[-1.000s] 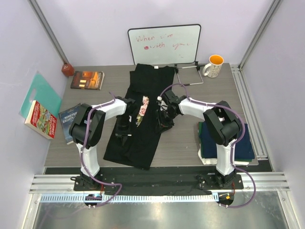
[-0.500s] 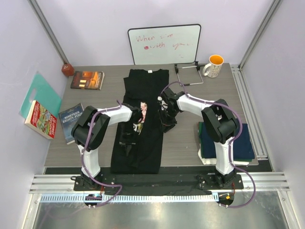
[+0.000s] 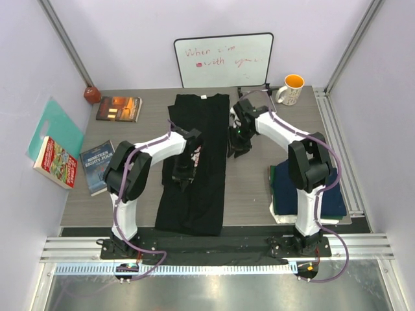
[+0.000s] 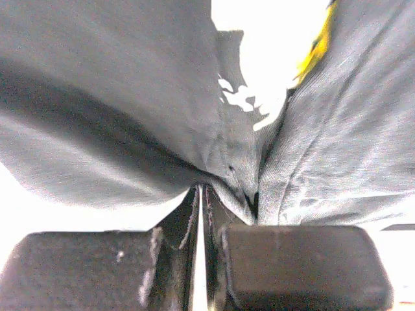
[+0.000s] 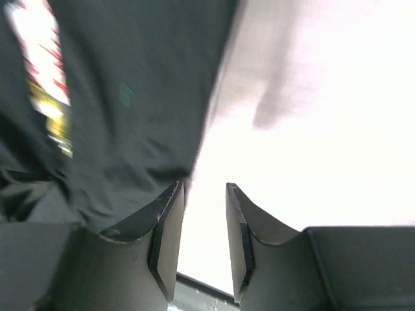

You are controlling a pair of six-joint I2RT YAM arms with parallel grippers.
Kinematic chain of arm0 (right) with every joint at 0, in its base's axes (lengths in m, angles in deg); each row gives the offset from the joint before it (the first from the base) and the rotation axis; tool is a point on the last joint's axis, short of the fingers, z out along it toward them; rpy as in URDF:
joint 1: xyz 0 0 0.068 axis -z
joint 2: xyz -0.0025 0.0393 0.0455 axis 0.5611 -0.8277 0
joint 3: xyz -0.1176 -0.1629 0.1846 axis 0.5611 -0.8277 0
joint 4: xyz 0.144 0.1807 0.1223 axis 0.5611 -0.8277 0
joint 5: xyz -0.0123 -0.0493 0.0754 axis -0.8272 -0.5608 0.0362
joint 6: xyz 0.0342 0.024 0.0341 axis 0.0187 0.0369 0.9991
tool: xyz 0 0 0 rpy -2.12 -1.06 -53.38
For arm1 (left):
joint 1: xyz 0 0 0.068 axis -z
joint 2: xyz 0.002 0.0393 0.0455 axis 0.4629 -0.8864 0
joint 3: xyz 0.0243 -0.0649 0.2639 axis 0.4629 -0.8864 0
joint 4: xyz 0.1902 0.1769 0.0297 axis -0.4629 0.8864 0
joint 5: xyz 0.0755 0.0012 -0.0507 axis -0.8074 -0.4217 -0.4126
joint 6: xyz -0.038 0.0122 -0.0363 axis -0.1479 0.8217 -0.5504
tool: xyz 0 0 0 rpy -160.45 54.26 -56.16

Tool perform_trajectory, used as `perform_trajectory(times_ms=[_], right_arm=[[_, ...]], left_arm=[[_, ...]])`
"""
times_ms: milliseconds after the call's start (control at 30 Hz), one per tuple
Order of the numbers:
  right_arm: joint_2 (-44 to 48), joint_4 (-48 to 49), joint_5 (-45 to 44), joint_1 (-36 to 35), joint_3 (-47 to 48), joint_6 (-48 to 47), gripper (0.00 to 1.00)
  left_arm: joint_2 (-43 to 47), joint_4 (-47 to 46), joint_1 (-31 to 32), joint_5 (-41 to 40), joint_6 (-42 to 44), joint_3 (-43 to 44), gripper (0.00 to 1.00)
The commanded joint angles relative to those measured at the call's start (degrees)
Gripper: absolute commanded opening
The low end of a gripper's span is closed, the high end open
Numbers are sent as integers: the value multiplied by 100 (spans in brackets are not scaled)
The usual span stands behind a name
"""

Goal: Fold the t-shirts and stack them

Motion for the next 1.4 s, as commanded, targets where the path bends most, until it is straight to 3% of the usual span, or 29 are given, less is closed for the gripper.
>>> perform_trajectory(times_ms=[0,133,200,333,433,533,733,833,933,1067,1167,1367], right_arm=[[102,17,-101,51,904,-99,38],[-583,17,-189,51,1852,-90,38],[-1189,-44,-294,60,2783,-90,38],[-2367,-80,-452,157,4802,-11,38],[-2966,419,-540,271,5221,94,38],[-3090,1088,-532,376,4767,261,38],[-3142,1494,-409,394,4035,271,37],[-3309,1300,-356,394,4026,288,29],[-3503,1300,-312,385,4096,393,14],[-3906,1361,-294,394,4412,578,8],[-4144,1397,-329,394,4772,709,8],[-4250,1933,-198,534,4905,1167,28]], left_arm=[[514,-444,-253,-734,-96,323,4],[234,-690,-586,-1007,-8,971,8],[-64,-656,-876,-973,88,1481,8],[-1697,-280,-1228,-833,439,3852,8],[-2978,-5,-1377,-535,546,5962,8],[-3185,-819,-1614,299,152,5844,13],[-3326,-1482,-1703,635,-219,5403,13],[-3581,-1157,-1703,706,-272,5571,2],[-3722,-1051,-1703,671,-254,5466,2],[-3888,-1024,-1712,443,-517,5465,2],[-3941,-1130,-1765,513,-746,5527,5],[-4231,-1147,-1914,399,-931,6089,12]])
